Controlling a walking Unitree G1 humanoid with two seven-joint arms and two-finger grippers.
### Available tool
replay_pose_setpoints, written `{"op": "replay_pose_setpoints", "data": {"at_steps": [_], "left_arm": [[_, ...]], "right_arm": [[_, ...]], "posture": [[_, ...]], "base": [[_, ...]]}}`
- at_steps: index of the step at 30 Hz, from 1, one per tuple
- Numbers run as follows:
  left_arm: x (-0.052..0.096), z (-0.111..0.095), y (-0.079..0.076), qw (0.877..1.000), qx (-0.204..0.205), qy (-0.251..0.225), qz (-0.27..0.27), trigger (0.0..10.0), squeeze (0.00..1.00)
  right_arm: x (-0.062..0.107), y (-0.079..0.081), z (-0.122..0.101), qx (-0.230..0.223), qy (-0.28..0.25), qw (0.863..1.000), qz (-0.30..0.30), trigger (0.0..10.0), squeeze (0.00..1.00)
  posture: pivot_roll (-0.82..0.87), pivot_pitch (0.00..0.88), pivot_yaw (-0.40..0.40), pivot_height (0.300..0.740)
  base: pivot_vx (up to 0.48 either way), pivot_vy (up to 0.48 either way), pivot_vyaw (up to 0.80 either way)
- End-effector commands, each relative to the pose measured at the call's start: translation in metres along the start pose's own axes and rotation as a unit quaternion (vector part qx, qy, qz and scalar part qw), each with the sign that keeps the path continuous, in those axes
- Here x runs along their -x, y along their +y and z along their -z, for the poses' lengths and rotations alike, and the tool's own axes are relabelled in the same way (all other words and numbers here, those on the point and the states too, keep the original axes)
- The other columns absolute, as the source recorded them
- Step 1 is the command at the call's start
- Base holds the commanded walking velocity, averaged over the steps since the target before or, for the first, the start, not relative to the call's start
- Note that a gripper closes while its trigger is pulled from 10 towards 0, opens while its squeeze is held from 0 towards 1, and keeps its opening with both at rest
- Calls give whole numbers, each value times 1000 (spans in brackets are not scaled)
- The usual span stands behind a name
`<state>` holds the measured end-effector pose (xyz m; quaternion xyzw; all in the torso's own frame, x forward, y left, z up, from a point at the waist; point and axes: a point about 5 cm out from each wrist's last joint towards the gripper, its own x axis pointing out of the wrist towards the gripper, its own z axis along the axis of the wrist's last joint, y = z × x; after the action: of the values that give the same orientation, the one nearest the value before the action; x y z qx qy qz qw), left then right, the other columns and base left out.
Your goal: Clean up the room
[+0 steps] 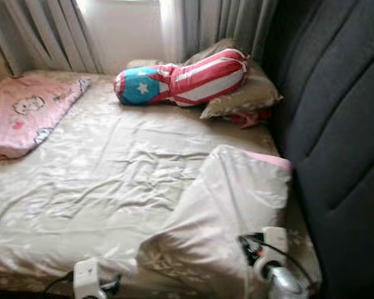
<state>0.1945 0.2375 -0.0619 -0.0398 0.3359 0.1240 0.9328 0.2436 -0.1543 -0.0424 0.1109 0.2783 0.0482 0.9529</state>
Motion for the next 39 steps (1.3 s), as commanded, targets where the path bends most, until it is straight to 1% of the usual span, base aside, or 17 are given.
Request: {"op": "replay_pose_setpoints", "data": {"at_steps": [1, 4, 9, 14, 18, 19, 21, 22, 24, 27, 30, 33, 35, 36, 37, 38, 39], "left_arm": [[-3, -5, -9, 1000, -7, -4, 16, 10000, 0], [-3, -8, -7, 1000, -13, -10, 20, 10000, 0], [-5, -16, -8, 999, -4, -28, 24, 10000, 0], [-5, -22, -5, 998, 7, -49, 23, 10000, 0], [-7, -38, 0, 995, 22, -89, 25, 10000, 0], [-8, -41, 1, 995, 23, -96, 26, 10000, 0], [-11, -64, -9, 988, 32, -145, 51, 10000, 0], [-11, -64, -9, 988, 32, -145, 51, 10000, 0], [-11, -73, -17, 981, 32, -176, 71, 10000, 0], [-9, -79, -22, 975, 24, -200, 89, 10000, 0], [-5, -77, -21, 971, 17, -216, 96, 10000, 0], [-4, -133, -38, 948, 10, -293, 126, 10000, 0], [-4, -133, -38, 948, 10, -293, 126, 10000, 0], [-2, -136, -42, 944, 3, -301, 135, 10000, 0], [-2, -141, -46, 942, 0, -306, 140, 10000, 0], [-2, -145, -49, 939, -3, -311, 143, 10000, 0], [0, -153, -54, 934, -3, -325, 146, 10000, 0]], "right_arm": [[5, -17, 1, 4, 7, 999, 35, 10000, 0], [3, -17, 0, 6, 9, 999, 48, 10000, 0], [0, -26, -14, -46, -15, 994, 103, 10000, 0], [-5, -21, -22, -37, -17, 995, 94, 10000, 0], [-7, -20, -27, -47, -27, 994, 91, 10000, 0], [-7, -19, -28, -49, -31, 994, 88, 10000, 1000], [-8, -22, -34, -50, -36, 995, 83, 10000, 1000], [-8, -22, -34, -50, -36, 995, 83, 10000, 1000], [-8, -27, -38, -47, -36, 994, 92, 10000, 1000], [-8, -31, -41, -50, -37, 993, 99, 10000, 1000], [-7, -33, -39, -50, -32, 992, 107, 10000, 1000], [-10, -32, -50, -40, -46, 993, 100, 10000, 1000], [-10, -32, -50, -40, -46, 993, 100, 10000, 1000], [-11, -30, -53, -35, -48, 994, 94, 10000, 1000], [-13, -27, -56, -29, -50, 995, 86, 10000, 463], [-14, -24, -57, -26, -52, 995, 78, 10000, 0], [-16, -18, -60, -14, -54, 996, 63, 10000, 0]], "posture": [[-71, 0, -8, 738], [-64, 0, -2, 738], [-59, 0, -1, 738], [-47, 0, 3, 738], [-41, 0, 4, 738], [-37, 19, 7, 738], [-31, 61, 13, 738], [-31, 61, 13, 738], [-20, 89, 16, 738], [3, 128, 16, 738], [-1, 146, 23, 738], [-17, 184, 43, 738], [-17, 184, 43, 738], [-23, 191, 42, 738], [-22, 193, 39, 738], [-16, 196, 34, 738], [-11, 196, 27, 738]], "base": [[0, 0, 0], [0, 0, 0], [0, 0, 0], [0, 0, 0], [0, 0, 0], [0, 0, 0], [0, 0, 0], [0, 0, 0], [0, 0, 0], [0, 0, 0], [0, 0, 0], [0, 0, 0], [0, 0, 0], [0, 0, 0], [0, 0, 0], [0, 0, 0], [0, 0, 0]]}}
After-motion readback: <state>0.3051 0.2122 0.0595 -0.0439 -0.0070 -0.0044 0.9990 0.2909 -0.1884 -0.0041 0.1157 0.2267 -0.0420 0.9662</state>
